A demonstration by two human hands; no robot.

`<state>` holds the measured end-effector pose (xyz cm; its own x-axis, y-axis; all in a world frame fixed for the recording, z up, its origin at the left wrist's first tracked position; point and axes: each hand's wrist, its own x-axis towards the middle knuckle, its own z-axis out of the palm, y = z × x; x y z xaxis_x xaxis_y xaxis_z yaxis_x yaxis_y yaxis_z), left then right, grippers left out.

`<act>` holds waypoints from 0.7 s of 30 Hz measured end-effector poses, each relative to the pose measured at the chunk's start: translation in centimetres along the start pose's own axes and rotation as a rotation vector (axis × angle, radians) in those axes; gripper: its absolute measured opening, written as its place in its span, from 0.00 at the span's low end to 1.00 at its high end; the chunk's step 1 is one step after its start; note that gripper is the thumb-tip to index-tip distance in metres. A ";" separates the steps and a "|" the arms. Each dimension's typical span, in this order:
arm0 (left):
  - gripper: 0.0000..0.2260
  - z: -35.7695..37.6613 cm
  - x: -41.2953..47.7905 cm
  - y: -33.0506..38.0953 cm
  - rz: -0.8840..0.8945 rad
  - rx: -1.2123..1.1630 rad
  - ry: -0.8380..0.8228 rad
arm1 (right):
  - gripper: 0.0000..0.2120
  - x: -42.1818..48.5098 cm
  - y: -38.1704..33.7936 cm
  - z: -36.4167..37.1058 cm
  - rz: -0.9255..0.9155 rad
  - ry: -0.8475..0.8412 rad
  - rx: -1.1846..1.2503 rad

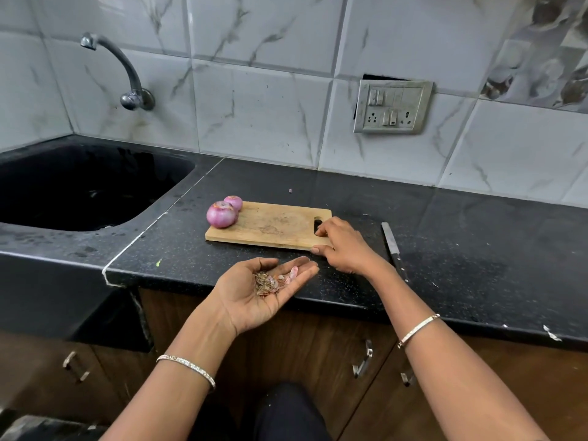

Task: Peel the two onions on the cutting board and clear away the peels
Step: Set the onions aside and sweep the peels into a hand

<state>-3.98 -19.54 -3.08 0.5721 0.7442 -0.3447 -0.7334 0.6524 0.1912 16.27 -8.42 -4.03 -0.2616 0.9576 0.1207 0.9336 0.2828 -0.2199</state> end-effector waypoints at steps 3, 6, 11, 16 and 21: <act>0.21 -0.1 0.0 0.3 0.009 -0.003 -0.007 | 0.23 0.6 -1.6 0.4 -0.021 -0.005 0.024; 0.21 -0.3 -0.1 0.4 0.004 0.007 -0.012 | 0.22 0.8 -2.6 0.9 -0.044 -0.002 -0.010; 0.21 -0.3 -0.3 0.1 0.000 0.002 -0.018 | 0.20 -0.2 -1.2 0.8 -0.064 -0.024 0.065; 0.20 0.1 -0.2 -0.2 -0.003 0.023 -0.004 | 0.14 0.2 2.8 -2.4 0.213 0.290 0.445; 0.21 0.2 0.2 -0.7 -0.023 0.022 0.011 | 0.19 3.6 4.2 -1.1 0.221 0.091 0.346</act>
<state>-3.33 -19.79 -3.12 0.5846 0.7274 -0.3594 -0.7115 0.6725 0.2036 19.56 -3.81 -3.44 -0.0272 0.9929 0.1157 0.8238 0.0878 -0.5600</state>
